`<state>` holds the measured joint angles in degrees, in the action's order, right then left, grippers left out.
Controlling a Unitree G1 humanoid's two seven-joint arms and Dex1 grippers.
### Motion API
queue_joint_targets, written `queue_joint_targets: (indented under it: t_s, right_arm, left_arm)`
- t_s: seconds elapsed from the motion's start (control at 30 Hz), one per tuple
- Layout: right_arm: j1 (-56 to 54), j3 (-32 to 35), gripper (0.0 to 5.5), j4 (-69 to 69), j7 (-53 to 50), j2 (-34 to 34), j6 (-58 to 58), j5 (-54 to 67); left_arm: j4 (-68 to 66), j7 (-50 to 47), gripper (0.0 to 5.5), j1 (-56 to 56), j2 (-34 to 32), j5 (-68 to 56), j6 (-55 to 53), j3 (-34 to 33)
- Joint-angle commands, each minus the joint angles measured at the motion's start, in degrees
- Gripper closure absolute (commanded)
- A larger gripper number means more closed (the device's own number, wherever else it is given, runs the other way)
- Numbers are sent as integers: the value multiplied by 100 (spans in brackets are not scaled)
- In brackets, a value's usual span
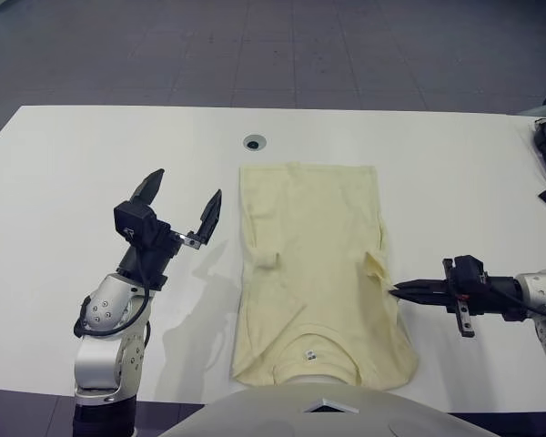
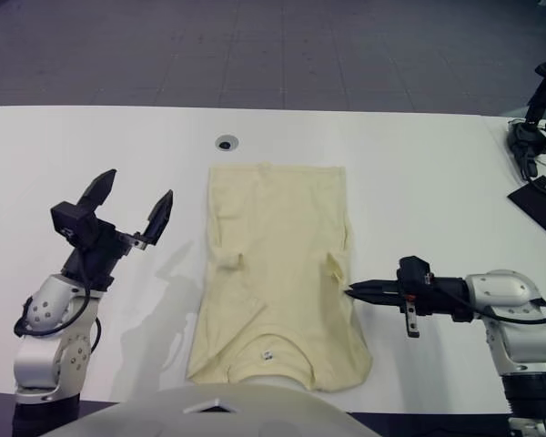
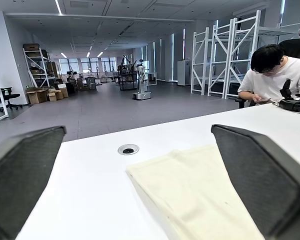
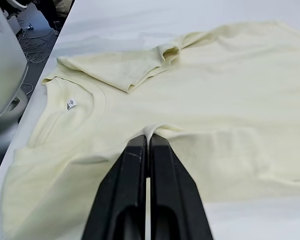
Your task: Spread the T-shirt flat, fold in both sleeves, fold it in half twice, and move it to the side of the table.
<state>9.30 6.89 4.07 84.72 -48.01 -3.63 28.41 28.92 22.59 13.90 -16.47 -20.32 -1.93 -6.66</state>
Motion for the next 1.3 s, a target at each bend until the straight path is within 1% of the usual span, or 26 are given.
queue_joint_targets:
  t_s: [0.03,0.13,0.23,0.27,0.37,0.57,0.67,0.7,0.73,0.8,0.83,0.9,0.93,0.97,1.03,1.07,1.1,1.17,1.23,1.27,1.3]
  right_arm:
    - [-223,-387,548,-83,4,171,113,-177]
    - [-258,-676,548,-289,-37,301,260,-399]
    - [-188,-786,548,-337,-76,296,221,-483]
    - [-184,-772,524,-312,-88,286,119,-424]
    - [-210,-738,485,-189,0,220,-151,-213]
    - [-240,-565,385,71,88,235,-535,263]
    - [-243,-535,332,-2,40,250,-507,258]
    - [-260,-496,326,-139,-20,258,-352,147]
    - [-287,-409,309,-309,-121,300,-58,-3]
    - [-343,44,271,-651,-450,470,643,-109]
    - [-331,294,260,-638,-519,499,826,-6]
    - [-184,675,224,-619,-281,423,1081,300]
    - [-55,796,210,-677,-188,386,1389,248]
    - [77,875,194,-759,-198,377,1711,83]
    - [403,962,162,-766,-557,451,2529,-602]
    - [592,958,152,-707,-668,458,2948,-945]
    - [772,934,129,-612,-656,398,3275,-1144]
    - [1149,956,95,-196,-480,129,3081,-957]
    - [1406,918,55,-158,-232,-134,3012,-872]
    - [1471,873,47,-334,-179,-212,3224,-1030]
    - [1576,849,27,-463,-183,-256,3444,-1203]
  left_arm:
    - [-119,27,10,52,45,80,100,60]
    - [-186,35,10,25,47,91,144,84]
    - [-257,64,10,-19,36,96,172,101]
    - [-276,75,10,-26,33,89,180,98]
    - [-314,86,10,-13,42,78,220,77]
    - [-392,165,10,-6,27,52,280,110]
    - [-410,248,10,17,-32,114,325,135]
    - [-409,311,10,60,-111,232,390,161]
    - [-404,396,10,123,-245,444,513,198]
    - [-498,674,10,319,-863,1435,1193,246]
    - [-591,793,10,420,-1223,1985,1589,226]
    - [-818,910,10,648,-1900,2986,2301,148]
    - [-837,1011,10,863,-2220,3348,2599,74]
    - [-798,1074,10,1049,-2465,3642,2832,-6]
    - [-776,1106,10,1339,-2933,4334,3427,-77]
    - [-817,1117,10,1431,-3122,4605,3691,-30]
    - [-850,1100,10,1520,-3260,4813,3939,16]
    - [-853,994,10,1641,-3430,5201,4408,97]
    - [-876,825,10,1729,-3523,5605,4800,130]
    - [-911,704,10,1785,-3558,5811,4989,107]
    - [-968,581,10,1790,-3599,5954,5173,90]
